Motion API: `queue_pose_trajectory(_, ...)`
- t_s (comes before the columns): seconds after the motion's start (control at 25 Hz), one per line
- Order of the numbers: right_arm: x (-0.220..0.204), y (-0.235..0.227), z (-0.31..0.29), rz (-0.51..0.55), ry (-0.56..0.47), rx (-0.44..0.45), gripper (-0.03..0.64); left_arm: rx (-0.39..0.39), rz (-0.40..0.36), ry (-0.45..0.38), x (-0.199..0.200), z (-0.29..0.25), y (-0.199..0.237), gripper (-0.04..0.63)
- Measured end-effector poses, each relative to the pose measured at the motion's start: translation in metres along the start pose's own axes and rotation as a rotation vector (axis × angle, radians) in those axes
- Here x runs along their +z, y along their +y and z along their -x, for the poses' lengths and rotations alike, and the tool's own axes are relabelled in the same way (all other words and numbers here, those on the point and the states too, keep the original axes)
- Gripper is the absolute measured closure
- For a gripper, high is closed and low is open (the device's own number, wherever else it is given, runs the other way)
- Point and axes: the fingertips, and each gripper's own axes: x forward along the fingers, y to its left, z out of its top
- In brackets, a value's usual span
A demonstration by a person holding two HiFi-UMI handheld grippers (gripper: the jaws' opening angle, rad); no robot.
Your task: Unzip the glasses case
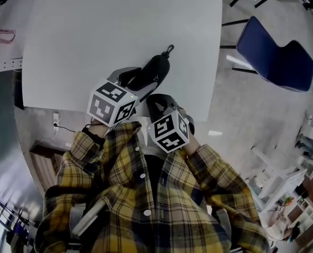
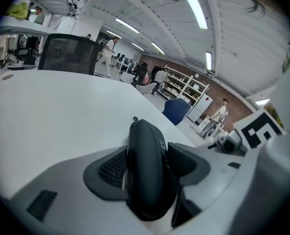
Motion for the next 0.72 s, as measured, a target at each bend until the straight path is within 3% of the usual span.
queue_pose_trajectory(0.24, -0.002, -0.004, 0.002, 0.057, 0.003, -0.055, 0.618, -0.039, 0.017, 0.018, -0.002, 0.000, 0.001, 0.330)
queue_pose_trajectory(0.72, -0.008, -0.041, 0.008, 0.086, 0.023, -0.091, 0.617, -0.028, -0.001, 0.012, -0.004, -0.001, 0.001, 0.330)
